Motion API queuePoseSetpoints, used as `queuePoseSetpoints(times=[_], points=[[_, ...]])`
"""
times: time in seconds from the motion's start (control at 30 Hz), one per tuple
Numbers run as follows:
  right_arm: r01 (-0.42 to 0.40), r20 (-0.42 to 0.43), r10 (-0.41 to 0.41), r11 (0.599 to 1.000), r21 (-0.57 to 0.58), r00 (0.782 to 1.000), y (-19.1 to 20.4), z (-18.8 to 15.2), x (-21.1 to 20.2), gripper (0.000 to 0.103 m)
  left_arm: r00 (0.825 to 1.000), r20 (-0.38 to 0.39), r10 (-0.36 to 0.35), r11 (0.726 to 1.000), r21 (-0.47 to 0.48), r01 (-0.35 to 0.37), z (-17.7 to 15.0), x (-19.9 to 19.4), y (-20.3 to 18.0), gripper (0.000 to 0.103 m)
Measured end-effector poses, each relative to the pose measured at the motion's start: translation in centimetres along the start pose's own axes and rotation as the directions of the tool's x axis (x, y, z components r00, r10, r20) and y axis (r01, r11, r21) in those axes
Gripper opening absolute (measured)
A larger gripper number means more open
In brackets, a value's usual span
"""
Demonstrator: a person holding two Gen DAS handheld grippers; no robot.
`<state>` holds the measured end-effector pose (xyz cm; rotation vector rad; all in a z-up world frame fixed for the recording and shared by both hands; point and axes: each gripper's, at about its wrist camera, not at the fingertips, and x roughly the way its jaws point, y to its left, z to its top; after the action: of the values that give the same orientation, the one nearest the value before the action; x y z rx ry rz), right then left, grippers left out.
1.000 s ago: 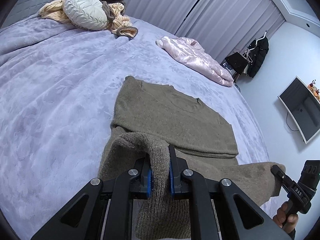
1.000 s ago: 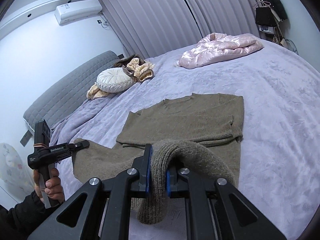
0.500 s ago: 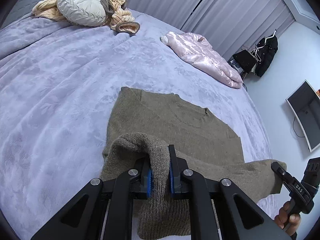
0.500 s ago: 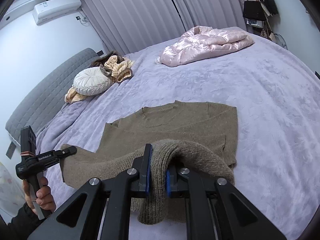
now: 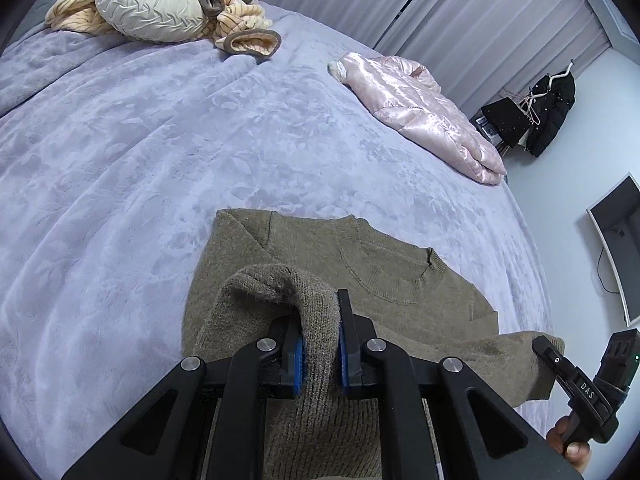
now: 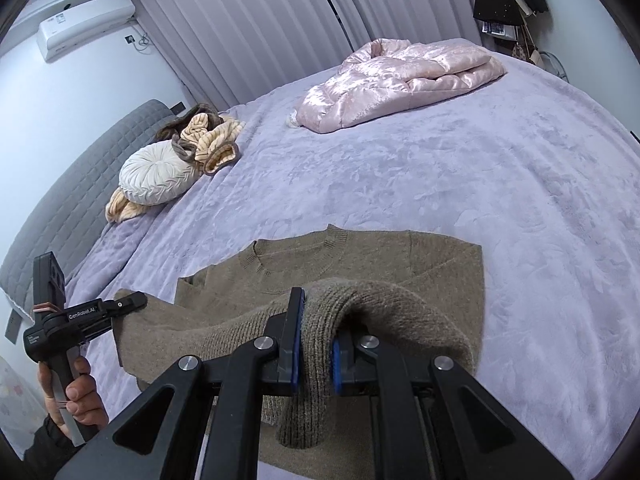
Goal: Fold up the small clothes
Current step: 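Grasp the hem with both grippers and lift it toward the collar, then lay the hem over the collar and open both grippers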
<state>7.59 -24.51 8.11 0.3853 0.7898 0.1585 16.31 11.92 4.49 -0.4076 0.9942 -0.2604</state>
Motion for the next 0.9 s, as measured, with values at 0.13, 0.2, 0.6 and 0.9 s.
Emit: queuePoseSetpoints(times=[0.13, 0.2, 0.6, 0.9], points=[[0.010, -0.030, -0.009, 1.000, 0.029, 1.000, -1.2, 0.3, 2.3, 0.012, 0.999, -0.040, 0.023, 1.000, 0.007, -0.023, 0.4, 2.6, 0.1, 0.014], [0.019, -0.043, -0.018, 0.999, 0.039, 0.999, -1.7, 0.3, 3.4, 0.012, 0.996, -0.079, 0.037, 0.999, -0.016, -0.038, 0.6, 4.3, 0.9, 0.014], [0.120, -0.169, -0.088, 0.975, 0.188, 0.982, -6.1, -0.4, 9.3, 0.063, 0.976, -0.142, -0.168, 0.959, -0.251, 0.129, 0.6, 6.8, 6.2, 0.085], [0.097, -0.121, -0.094, 0.995, 0.021, 0.988, -4.5, -2.0, 4.9, 0.076, 0.989, -0.135, -0.062, 0.993, 0.092, 0.075, -1.6, 1.0, 5.0, 0.096]])
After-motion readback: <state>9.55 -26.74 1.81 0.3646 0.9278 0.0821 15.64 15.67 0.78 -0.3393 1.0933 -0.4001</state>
